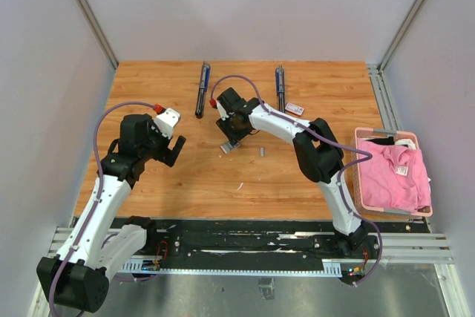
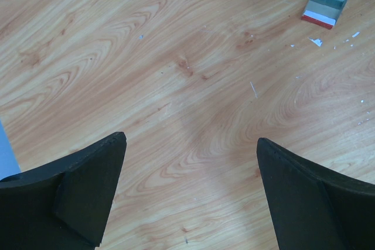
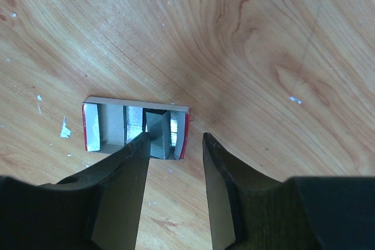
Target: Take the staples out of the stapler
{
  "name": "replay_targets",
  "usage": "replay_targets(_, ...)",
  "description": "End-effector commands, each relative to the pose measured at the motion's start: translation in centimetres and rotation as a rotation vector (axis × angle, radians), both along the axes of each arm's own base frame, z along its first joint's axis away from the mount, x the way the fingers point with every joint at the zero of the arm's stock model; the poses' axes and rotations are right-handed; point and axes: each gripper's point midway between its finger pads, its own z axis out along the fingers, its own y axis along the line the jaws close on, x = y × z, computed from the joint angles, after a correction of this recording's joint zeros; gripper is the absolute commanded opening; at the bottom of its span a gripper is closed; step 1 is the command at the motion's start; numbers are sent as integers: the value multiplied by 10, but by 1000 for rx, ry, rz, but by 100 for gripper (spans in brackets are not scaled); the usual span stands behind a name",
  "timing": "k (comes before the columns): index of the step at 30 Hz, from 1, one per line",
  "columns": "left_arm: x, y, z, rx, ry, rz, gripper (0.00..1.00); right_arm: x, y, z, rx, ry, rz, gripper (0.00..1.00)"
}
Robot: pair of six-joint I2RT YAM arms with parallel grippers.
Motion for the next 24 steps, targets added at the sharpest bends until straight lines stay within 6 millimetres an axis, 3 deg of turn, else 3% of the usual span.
replay_targets(1,3,0,5,-2,-30,-4,98,8,-7,2,-20,-23,-31,43)
replay_targets(8,3,0,5,-2,-29,-5,98,11,-4,16,4,-44,-27,43)
replay_targets(17,3,0,6,-2,-32,-4,98,7,-3,8,15,-9,-29,43)
replay_targets(24,3,0,4,0,-28,-4,98,15,-5,18,43,-19,-53,43)
